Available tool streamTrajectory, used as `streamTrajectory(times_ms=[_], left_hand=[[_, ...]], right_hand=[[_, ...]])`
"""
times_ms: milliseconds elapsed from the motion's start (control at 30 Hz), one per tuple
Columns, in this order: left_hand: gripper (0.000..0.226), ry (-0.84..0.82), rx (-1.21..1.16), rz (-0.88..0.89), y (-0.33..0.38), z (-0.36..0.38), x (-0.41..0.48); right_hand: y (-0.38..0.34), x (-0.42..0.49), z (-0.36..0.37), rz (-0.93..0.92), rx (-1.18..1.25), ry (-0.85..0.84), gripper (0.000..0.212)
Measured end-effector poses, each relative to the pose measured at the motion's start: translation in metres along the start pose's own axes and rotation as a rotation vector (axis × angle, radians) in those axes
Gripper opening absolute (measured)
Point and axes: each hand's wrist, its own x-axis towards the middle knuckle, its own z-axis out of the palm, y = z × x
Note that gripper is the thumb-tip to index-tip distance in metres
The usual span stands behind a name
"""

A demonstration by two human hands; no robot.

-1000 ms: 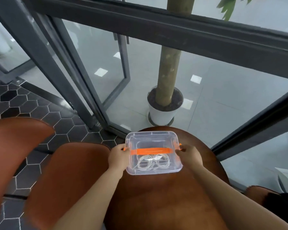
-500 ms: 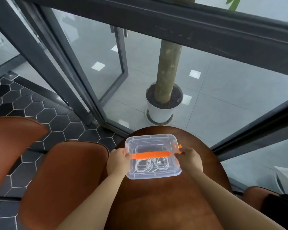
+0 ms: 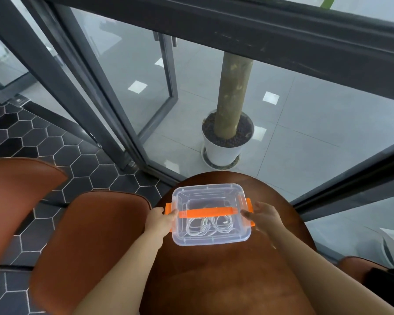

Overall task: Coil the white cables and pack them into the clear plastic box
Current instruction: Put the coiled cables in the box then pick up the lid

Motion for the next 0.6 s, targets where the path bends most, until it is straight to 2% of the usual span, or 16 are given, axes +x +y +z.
streamTrajectory(times_ms=[67, 133, 200, 233, 333, 467, 600], left_hand=[[0.015, -0.043, -0.103, -0.01, 0.0, -0.001, -0.002], [0.014, -0.066, -0.171, -0.03, -0.003, -0.003, -0.003], [0.022, -0.062, -0.16, -0.023, -0.009, -0.004, -0.005], [0.027, -0.047, -0.127, -0.005, -0.011, -0.004, -0.007], [0.019, 0.032, 0.051, 0.157, -0.015, -0.005, -0.012], [0.033, 0.278, 0.447, 0.411, -0.017, 0.004, -0.024], [0.03, 0.337, 0.597, 0.489, -0.013, 0.012, -0.033]], right_hand=[[0.001, 0.0, 0.002, 0.0, -0.024, -0.008, 0.026], [-0.002, 0.0, 0.002, -0.012, -0.066, -0.007, 0.021], [-0.003, -0.001, 0.002, -0.036, -0.102, 0.006, 0.017], [-0.003, -0.002, 0.002, -0.05, -0.109, 0.018, 0.017], [-0.001, -0.005, 0.003, -0.066, -0.125, 0.042, 0.018], [-0.002, -0.007, 0.002, -0.08, -0.149, 0.054, 0.019], [-0.004, -0.012, 0.002, -0.11, -0.204, 0.068, 0.021]])
